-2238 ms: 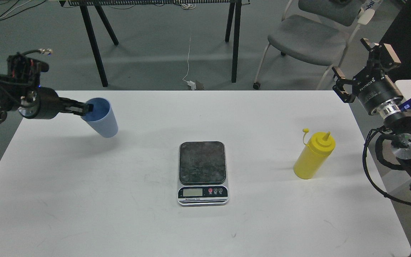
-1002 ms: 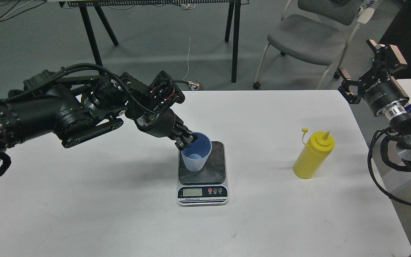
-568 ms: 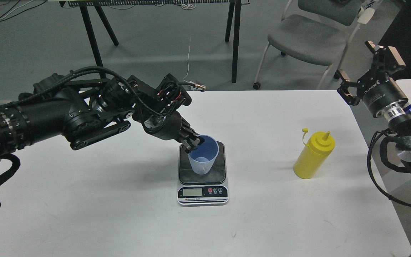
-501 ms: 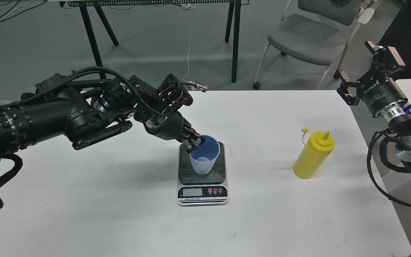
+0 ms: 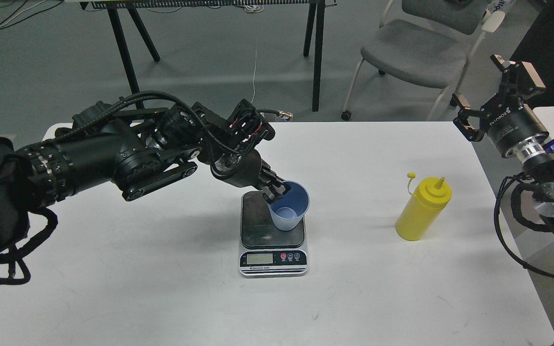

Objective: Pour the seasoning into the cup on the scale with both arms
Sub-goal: 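Open the left gripper and withdraw it away from the cup, then move the right gripper toward the yellow squeeze bottle, then grasp the yellow bottle with the right gripper and lift it, then carry the bottle over the cup and tip it nozzle down, then hold the inverted bottle above the cup to pour, then turn the bottle upright and carry it back toward its spot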

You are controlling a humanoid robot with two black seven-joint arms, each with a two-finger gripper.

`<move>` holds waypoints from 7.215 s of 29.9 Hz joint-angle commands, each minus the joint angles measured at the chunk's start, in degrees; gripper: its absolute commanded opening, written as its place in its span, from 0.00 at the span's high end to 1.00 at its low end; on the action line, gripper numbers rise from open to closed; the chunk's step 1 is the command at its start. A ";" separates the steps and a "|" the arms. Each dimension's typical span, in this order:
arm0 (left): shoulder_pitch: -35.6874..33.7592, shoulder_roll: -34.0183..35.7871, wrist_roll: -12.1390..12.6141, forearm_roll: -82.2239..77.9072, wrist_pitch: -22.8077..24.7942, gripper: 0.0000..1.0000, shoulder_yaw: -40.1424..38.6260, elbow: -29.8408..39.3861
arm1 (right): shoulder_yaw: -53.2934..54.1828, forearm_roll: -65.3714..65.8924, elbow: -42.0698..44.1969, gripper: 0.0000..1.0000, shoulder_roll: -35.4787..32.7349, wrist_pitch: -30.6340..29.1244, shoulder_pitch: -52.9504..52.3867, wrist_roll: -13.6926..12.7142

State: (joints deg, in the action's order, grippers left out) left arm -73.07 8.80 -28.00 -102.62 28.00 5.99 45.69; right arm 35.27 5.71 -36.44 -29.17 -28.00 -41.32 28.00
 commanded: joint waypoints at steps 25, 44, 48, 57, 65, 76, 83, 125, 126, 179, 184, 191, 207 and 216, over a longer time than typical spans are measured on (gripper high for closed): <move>-4.47 13.88 0.00 93.70 0.00 0.11 -13.28 -32.75 | 3.32 -28.11 -8.63 0.00 -8.96 0.00 10.28 -6.20; 17.08 12.38 0.00 103.15 0.00 0.08 -25.94 -36.37 | 4.02 -40.17 -36.33 0.00 -19.08 0.00 37.00 -8.49; 17.34 12.38 0.00 103.15 0.00 0.08 -25.86 -36.37 | 3.85 -40.08 -39.14 0.00 -18.55 0.00 40.43 -7.96; 18.75 11.86 0.00 103.15 0.00 0.07 -25.86 -36.46 | 4.19 -38.68 -40.20 0.00 -11.70 0.00 42.90 -6.73; 19.28 11.76 0.00 103.15 0.00 0.06 -25.85 -36.37 | 7.18 -31.74 -37.04 0.00 -4.67 0.00 42.11 -6.73; 19.36 11.76 0.00 103.15 0.00 0.06 -25.85 -36.37 | 7.18 -26.81 -29.93 0.00 3.68 0.00 37.55 -6.56; 19.36 11.76 0.00 103.06 0.00 0.06 -25.77 -36.37 | 7.10 -24.27 -24.47 0.00 9.05 0.00 33.50 -4.01; 19.28 9.13 0.00 102.97 0.00 0.06 -25.68 -36.20 | -26.54 39.27 -26.67 0.51 -8.00 17.88 -11.30 0.00; 19.28 8.87 0.00 102.97 0.00 0.06 -25.77 -36.20 | -29.35 40.59 -26.67 0.52 -8.00 18.94 -13.94 0.00; 18.84 7.63 0.00 102.97 0.00 0.06 -25.50 -36.20 | -43.80 60.82 -19.29 0.52 10.19 28.35 -29.96 -2.69; 18.75 7.63 0.00 102.97 0.00 0.06 -25.50 -36.11 | -38.45 52.86 -19.55 0.49 7.74 26.86 -29.44 -2.60; 18.75 7.46 0.00 102.53 0.00 0.06 -25.33 -35.93 | -23.53 16.59 -25.34 0.50 -2.63 7.48 -22.78 -1.98; 18.84 7.90 0.00 102.62 0.00 0.06 -25.41 -35.93 | 10.69 -27.77 -38.97 0.51 -4.76 0.00 23.01 -3.30; 18.84 8.25 0.00 102.62 0.00 0.06 -25.41 -36.02 | 14.04 -27.69 -41.53 0.49 2.27 0.00 35.69 0.00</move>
State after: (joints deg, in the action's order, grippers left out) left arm -54.23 17.05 -28.00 0.01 28.00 -19.49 9.68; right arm 49.17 -22.40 -78.29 -29.22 -28.00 -8.19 27.76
